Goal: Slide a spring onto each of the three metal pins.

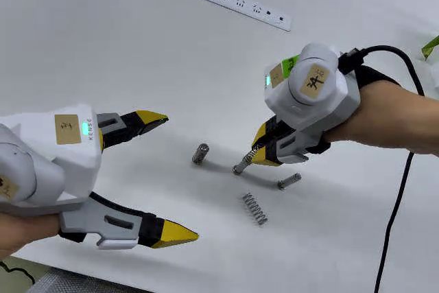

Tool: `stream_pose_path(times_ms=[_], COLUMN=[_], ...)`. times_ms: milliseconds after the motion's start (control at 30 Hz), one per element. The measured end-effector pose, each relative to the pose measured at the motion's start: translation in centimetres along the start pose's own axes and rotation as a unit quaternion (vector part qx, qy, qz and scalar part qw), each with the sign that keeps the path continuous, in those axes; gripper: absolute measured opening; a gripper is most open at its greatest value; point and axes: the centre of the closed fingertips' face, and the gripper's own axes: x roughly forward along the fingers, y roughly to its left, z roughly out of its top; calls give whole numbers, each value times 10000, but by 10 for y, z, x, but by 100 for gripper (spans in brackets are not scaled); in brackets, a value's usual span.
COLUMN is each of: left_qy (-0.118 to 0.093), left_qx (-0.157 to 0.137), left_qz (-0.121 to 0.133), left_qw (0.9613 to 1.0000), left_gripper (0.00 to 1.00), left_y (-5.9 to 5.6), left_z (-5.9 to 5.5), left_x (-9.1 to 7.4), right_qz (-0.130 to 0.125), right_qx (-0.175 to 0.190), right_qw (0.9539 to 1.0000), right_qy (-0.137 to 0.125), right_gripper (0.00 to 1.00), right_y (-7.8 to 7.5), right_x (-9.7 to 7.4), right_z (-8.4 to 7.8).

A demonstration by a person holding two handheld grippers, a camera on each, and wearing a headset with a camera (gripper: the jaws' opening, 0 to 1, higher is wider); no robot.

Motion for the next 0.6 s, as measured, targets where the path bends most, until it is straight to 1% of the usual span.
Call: stream_pose_path(times_ms=[200,300,400,600], left_qy=[8,9,7,3], left_qx=[-4,-9,-15,-21], left_qz=[7,1,9,8], left_qw=[10000,10000,10000,10000], left_gripper=[97,97,97,97], left_y=[0,1,1,2], left_z=[-1,-1,-2,-2], left_x=[0,0,0,0], right_qz=[-21,-24,-38,-69], right_qx=[-25,-91,-152,-150], right_qw=[10000,9999,9998,9998], right_qy=[2,50,89,96], right_gripper=[12,12,12,12], right_y=[-1,1,-1,-2], right_x=[8,12,17,26], right_z=[0,0,-2,-5])
